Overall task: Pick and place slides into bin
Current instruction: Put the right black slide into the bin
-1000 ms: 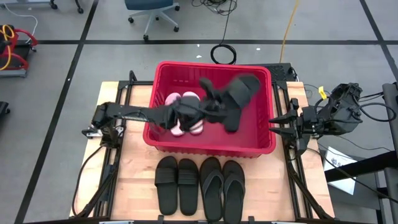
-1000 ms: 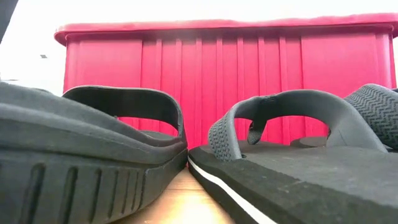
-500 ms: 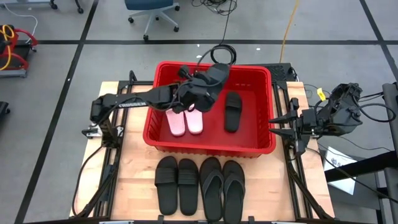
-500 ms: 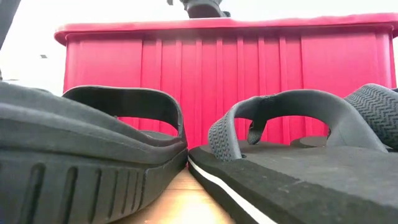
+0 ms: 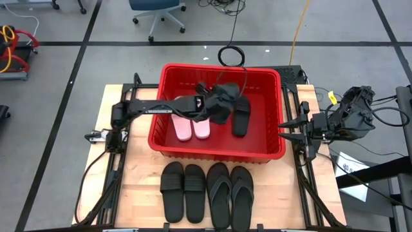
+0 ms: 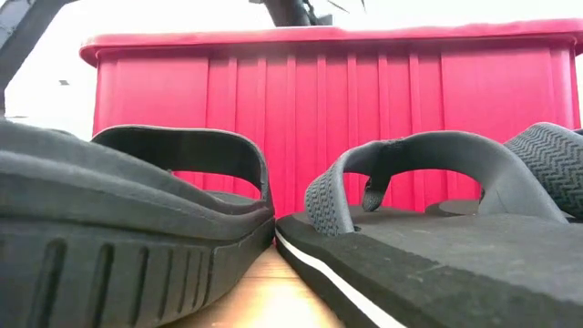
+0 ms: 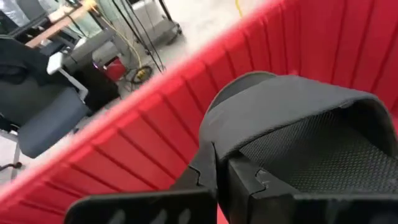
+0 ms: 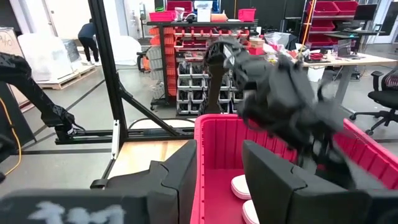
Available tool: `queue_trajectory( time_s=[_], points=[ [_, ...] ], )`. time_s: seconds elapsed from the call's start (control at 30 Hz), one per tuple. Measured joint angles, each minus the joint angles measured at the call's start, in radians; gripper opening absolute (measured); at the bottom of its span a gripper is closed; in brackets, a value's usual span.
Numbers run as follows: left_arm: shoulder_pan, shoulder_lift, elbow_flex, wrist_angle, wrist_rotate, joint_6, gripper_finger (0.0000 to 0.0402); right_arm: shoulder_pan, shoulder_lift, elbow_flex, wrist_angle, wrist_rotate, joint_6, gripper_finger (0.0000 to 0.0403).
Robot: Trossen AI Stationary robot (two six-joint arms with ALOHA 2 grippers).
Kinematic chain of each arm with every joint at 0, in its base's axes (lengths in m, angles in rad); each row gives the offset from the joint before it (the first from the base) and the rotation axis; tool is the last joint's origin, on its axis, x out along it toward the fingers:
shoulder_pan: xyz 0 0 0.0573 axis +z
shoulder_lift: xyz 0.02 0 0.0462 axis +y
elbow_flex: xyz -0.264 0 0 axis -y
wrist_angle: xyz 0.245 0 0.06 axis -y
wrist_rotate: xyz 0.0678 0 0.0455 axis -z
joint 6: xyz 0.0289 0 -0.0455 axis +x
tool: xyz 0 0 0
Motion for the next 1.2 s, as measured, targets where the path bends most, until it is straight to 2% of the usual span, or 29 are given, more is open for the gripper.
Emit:
queue_trajectory(
  time_s=[0.3, 0.47, 0.7, 0.9, 1.2],
  points=[
    [0.012, 0.096, -0.001, 0.018, 0.004, -0.027, 0.0, 0.0, 0.0, 0.0, 0.0, 0.0, 0.0, 0.012],
    [0.039, 0.138, -0.001, 0.013, 0.081, -0.063, 0.0, 0.0, 0.0, 0.0, 0.0, 0.0, 0.0, 0.0118],
    [0.062, 0.18, -0.001, -0.024, 0.082, -0.096, 0.0, 0.0, 0.0, 0.0, -0.001, 0.0, 0.0, 0.012],
    [0.074, 0.222, -0.002, -0.042, 0.089, -0.067, 0.0, 0.0, 0.0, 0.0, -0.002, 0.0, 0.0, 0.0118],
    [0.073, 0.247, 0.0, 0.023, 0.105, -0.052, 0.0, 0.0, 0.0, 0.0, -0.001, 0.0, 0.0, 0.0121]
  ],
)
